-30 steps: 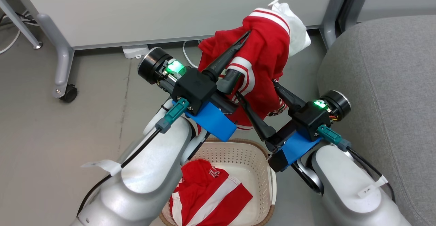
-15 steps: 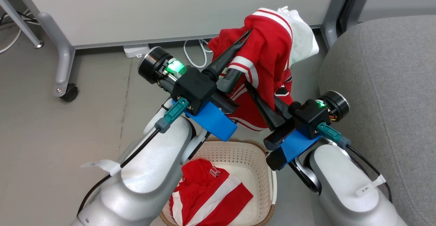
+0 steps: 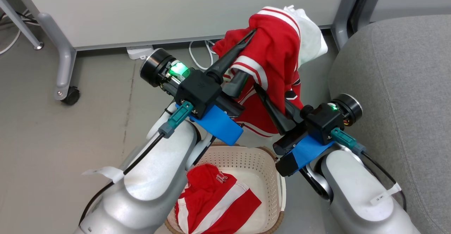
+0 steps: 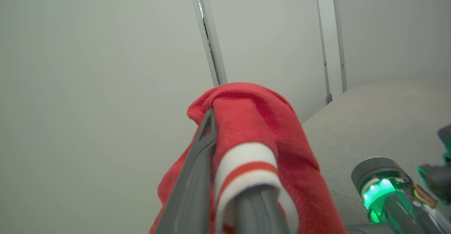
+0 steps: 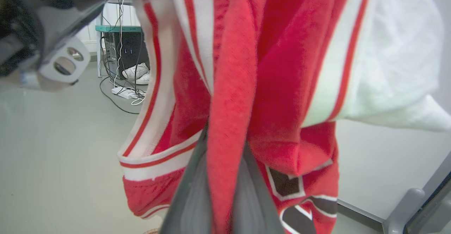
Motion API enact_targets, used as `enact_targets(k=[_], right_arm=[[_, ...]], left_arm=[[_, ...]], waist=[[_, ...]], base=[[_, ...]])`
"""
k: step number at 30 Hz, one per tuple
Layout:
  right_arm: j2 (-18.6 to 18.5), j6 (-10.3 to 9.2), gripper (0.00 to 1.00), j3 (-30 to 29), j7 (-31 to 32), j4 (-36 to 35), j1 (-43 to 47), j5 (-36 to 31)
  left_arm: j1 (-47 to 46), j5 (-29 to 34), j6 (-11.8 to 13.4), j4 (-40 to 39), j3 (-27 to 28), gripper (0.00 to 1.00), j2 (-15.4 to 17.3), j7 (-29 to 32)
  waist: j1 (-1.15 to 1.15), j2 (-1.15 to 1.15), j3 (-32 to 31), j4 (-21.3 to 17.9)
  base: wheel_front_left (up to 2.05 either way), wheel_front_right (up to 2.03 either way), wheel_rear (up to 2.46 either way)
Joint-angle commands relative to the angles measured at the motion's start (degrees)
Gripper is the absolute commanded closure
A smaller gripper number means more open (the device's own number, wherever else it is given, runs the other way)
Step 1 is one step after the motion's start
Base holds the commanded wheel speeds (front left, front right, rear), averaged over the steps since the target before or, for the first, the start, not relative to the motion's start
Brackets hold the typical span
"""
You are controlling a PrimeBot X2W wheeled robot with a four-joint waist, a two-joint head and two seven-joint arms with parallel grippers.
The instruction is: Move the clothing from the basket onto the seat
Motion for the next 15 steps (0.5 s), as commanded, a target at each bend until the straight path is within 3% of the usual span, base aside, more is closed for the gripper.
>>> enact_targets(k=[1, 15], right_arm=[[0.13, 0.03, 1.00, -0.29, -0.20, -0.46, 0.57, 0.33], [-0.25, 0.03, 1.00, -3.10, -0.20, -2.58, 1.46, -0.06]], left_arm=[[0.28, 0.36, 0.32, 0.06, 0.17, 0.00, 0.01, -0.28], [2.01, 1.28, 0.26, 0.72, 0.92, 0.00, 0.95, -0.22]], waist=[[0.00, 0.00, 0.09, 0.01], [0.00, 0.00, 0.97, -0.26]], base=[[0.00, 0.00, 0.00], [0.00, 0.00, 0.00]])
